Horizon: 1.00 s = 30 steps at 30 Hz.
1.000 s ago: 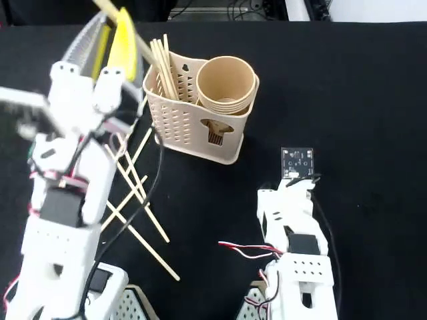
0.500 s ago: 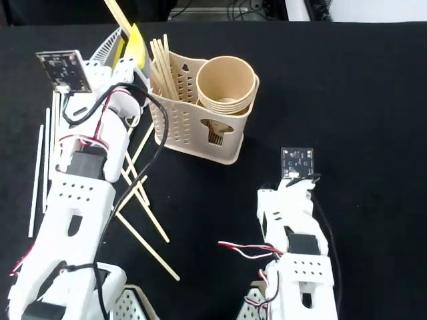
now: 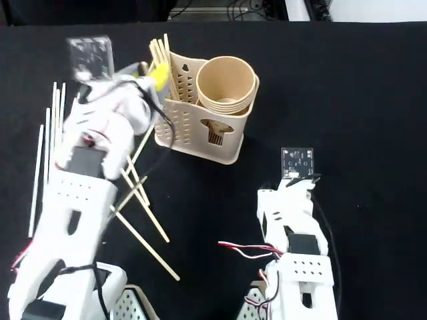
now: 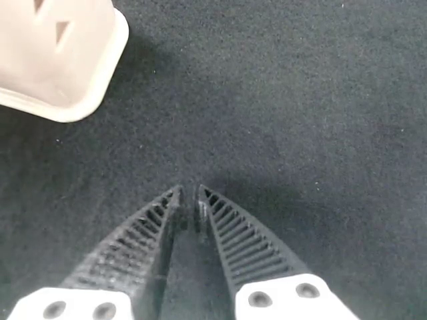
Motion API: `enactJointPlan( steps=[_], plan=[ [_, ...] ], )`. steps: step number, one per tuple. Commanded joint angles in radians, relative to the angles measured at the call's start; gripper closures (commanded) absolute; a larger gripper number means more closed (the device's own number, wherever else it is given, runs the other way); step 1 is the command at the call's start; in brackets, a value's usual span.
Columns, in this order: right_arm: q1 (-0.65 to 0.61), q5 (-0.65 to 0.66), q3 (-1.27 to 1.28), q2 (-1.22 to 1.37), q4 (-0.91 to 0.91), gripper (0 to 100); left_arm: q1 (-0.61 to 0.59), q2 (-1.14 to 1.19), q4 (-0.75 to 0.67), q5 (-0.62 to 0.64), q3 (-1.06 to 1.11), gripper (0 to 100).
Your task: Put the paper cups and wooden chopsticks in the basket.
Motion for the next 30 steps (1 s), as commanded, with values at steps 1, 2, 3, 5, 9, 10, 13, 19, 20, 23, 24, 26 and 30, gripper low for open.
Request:
enactJointPlan(
  steps=[1, 2, 3, 5, 9, 10, 13, 19, 20, 23, 24, 26, 30],
  plan=[
    [-0.008, 0.006, -0.004, -0.015, -0.011, 95.6, -0.143, 0.008, 0.402, -0.002, -0.321, 81],
    [-0.008, 0.006, -0.004, -0.015, -0.011, 95.6, -0.179, 0.017, 0.485, -0.002, -0.366, 80],
    [-0.008, 0.006, -0.004, -0.015, -0.011, 95.6, -0.216, 0.026, 0.568, -0.002, -0.407, 80],
    [-0.008, 0.006, -0.004, -0.015, -0.011, 95.6, -0.320, 0.048, 0.694, -0.011, -0.473, 80],
    [-0.011, 0.006, -0.004, -0.015, -0.011, 95.6, -0.542, 0.163, 0.775, -0.095, -0.513, 80],
    [-0.011, 0.006, -0.004, -0.015, -0.011, 95.6, -0.579, 0.203, 0.776, -0.143, -0.515, 80],
    [-0.011, 0.006, -0.004, -0.015, -0.011, 95.6, -0.645, 0.358, 0.783, -0.273, -0.533, 80],
    [-0.012, 0.006, -0.004, -0.015, -0.011, 95.6, -0.665, 0.697, 0.786, -0.465, -0.641, 80],
    [-0.012, 0.006, -0.004, -0.015, -0.011, 95.6, -0.664, 0.744, 0.784, -0.480, -0.661, 80],
    [-0.012, 0.006, -0.004, -0.015, -0.011, 95.6, -0.662, 0.890, 0.779, -0.499, -0.760, 80],
    [-0.012, 0.006, -0.004, -0.015, -0.011, 95.6, -0.662, 0.939, 0.776, -0.506, -0.799, 80],
    [-0.012, 0.006, -0.004, -0.015, -0.011, 95.7, -0.664, 1.049, 0.779, -0.537, -0.885, 78],
    [-0.012, 0.006, -0.002, -0.015, -0.011, 95.7, -0.664, 1.272, 0.786, -0.557, -1.053, 78]
  ],
)
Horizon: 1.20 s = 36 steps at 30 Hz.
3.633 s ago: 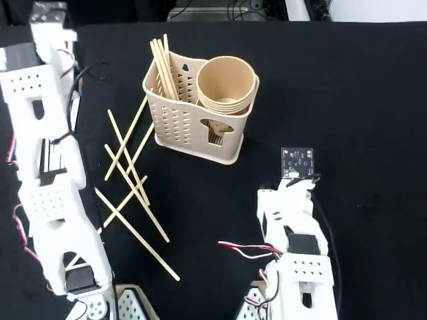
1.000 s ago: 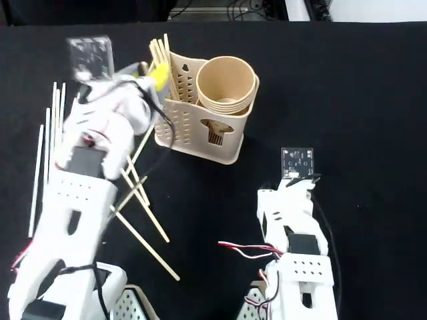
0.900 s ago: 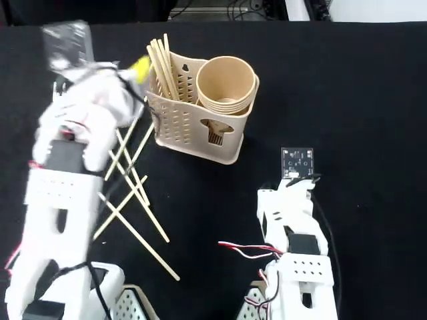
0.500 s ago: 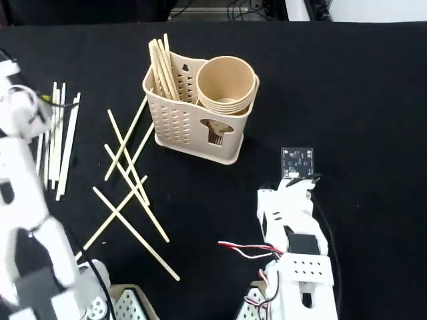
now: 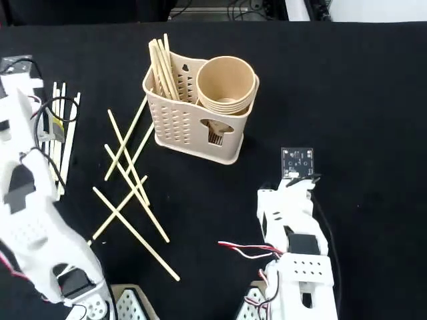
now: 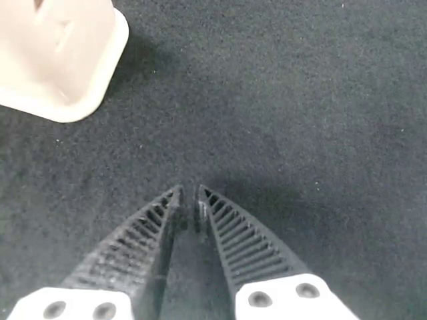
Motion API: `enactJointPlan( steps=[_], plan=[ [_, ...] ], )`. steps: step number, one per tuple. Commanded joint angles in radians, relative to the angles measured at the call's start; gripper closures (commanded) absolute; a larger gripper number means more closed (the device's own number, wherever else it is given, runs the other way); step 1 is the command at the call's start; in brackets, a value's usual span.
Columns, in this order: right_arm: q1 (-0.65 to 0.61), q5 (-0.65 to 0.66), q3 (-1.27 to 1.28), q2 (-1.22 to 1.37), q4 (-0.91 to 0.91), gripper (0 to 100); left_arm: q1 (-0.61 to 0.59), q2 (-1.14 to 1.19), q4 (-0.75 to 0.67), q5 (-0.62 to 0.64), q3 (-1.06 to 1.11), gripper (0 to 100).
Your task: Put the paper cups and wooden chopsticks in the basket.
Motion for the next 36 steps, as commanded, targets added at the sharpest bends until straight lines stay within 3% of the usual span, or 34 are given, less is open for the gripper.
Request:
enactJointPlan(
  steps=[1, 7, 12, 16, 26, 36],
  plan=[
    [-0.012, 0.006, -0.002, -0.015, -0.011, 95.7, -0.008, 0.213, 0.005, -0.025, -0.226, 78],
    [-0.012, 0.006, -0.002, -0.015, -0.011, 95.7, -0.015, 0.422, 0.034, -0.028, -0.401, 80],
    [-0.012, 0.006, -0.002, -0.015, -0.011, 95.7, 0.018, 0.493, 0.152, -0.114, -0.504, 97],
    [-0.012, 0.006, -0.002, -0.015, -0.011, 95.7, 0.041, 0.514, 0.249, -0.175, -0.539, 97],
    [-0.009, 0.006, -0.002, -0.015, -0.011, 95.7, 0.071, 0.474, 0.448, -0.175, -0.742, 97],
    [-0.008, 0.006, -0.002, -0.015, -0.011, 95.7, 0.104, 0.261, 0.448, -0.112, -0.716, 97]
  ],
)
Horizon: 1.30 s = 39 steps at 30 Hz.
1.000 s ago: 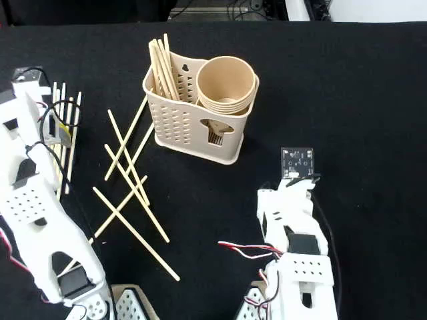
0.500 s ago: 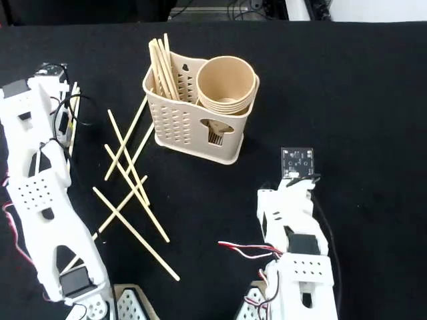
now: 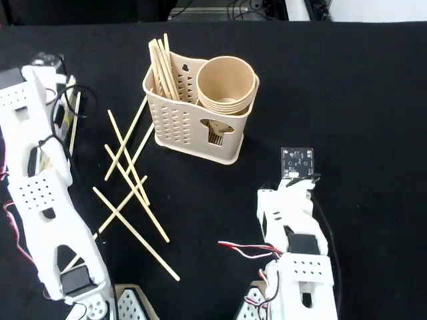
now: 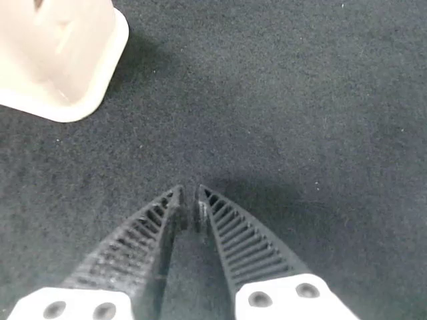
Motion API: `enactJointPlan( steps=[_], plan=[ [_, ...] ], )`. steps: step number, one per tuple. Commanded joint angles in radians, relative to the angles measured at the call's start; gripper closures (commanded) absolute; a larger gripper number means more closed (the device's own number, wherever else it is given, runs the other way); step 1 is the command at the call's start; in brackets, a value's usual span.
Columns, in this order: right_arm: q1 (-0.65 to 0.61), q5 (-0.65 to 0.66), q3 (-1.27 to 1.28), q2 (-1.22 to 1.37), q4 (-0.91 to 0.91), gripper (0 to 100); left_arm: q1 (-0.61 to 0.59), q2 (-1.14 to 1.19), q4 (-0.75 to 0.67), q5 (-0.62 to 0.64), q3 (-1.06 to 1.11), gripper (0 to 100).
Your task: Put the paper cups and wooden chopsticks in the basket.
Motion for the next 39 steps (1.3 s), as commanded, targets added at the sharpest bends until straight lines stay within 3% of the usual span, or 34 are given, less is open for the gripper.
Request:
enactJointPlan(
  steps=[1, 18, 25, 33, 39],
  plan=[
    [-0.008, 0.006, -0.002, -0.015, -0.011, 95.7, 0.025, -0.195, 0.009, 0.041, 0.019, 97],
    [-0.008, 0.006, -0.002, -0.015, -0.011, 95.7, 0.168, -1.011, -0.048, 0.066, 0.634, 97],
    [-0.008, 0.006, -0.002, -0.015, -0.011, 95.7, 0.173, -1.335, -0.270, 0.157, 0.901, 97],
    [-0.008, 0.006, -0.002, -0.015, -0.011, 95.7, 0.173, -1.743, -0.634, 0.305, 1.328, 97],
    [-0.009, 0.006, -0.002, -0.015, -0.011, 95.7, 0.199, -2.013, -1.026, 0.555, 1.624, 97]
  ],
)
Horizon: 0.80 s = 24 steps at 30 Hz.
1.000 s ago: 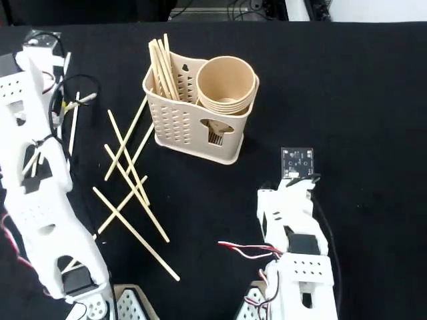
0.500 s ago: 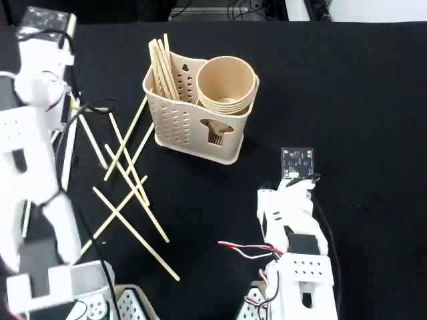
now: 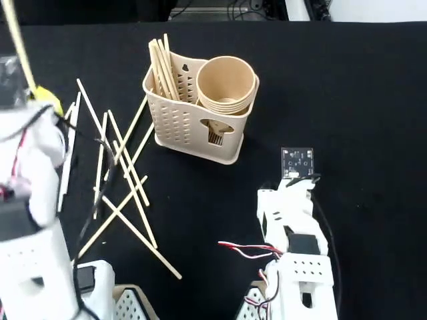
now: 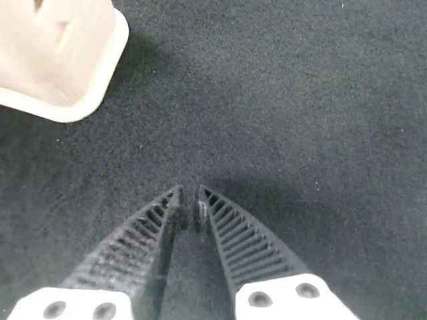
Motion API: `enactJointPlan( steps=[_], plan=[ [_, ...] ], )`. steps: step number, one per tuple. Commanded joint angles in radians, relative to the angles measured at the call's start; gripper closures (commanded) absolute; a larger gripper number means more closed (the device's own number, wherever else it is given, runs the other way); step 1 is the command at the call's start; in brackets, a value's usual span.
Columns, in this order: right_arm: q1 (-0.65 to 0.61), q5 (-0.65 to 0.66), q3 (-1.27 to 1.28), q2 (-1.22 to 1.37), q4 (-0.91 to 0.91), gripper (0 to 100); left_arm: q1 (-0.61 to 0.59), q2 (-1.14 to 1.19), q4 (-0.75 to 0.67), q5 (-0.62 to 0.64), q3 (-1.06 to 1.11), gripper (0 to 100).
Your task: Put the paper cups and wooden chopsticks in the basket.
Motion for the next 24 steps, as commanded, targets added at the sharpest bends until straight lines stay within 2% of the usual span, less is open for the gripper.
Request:
enactJointPlan(
  steps=[1, 6, 8, 15, 20, 24],
  plan=[
    [-0.009, 0.006, -0.002, -0.015, -0.011, 95.7, 0.056, -0.187, -0.353, 0.198, 0.205, 97],
    [-0.009, 0.006, -0.002, -0.015, -0.011, 95.7, 0.211, -0.215, -0.773, 0.252, 0.351, 97],
    [-0.009, 0.006, -0.002, -0.015, -0.009, 95.7, 0.272, -0.175, -0.881, 0.252, 0.349, 97],
    [-0.009, 0.006, -0.002, -0.015, -0.009, 95.7, 0.437, 0.129, -0.872, 0.255, 0.208, 97],
    [-0.008, 0.006, -0.002, -0.015, -0.009, 95.7, 0.440, 0.362, -0.873, 0.356, 0.156, 97],
    [-0.009, 0.006, -0.002, -0.015, -0.009, 95.7, 0.440, 0.474, -0.873, 0.368, 0.160, 97]
  ],
)
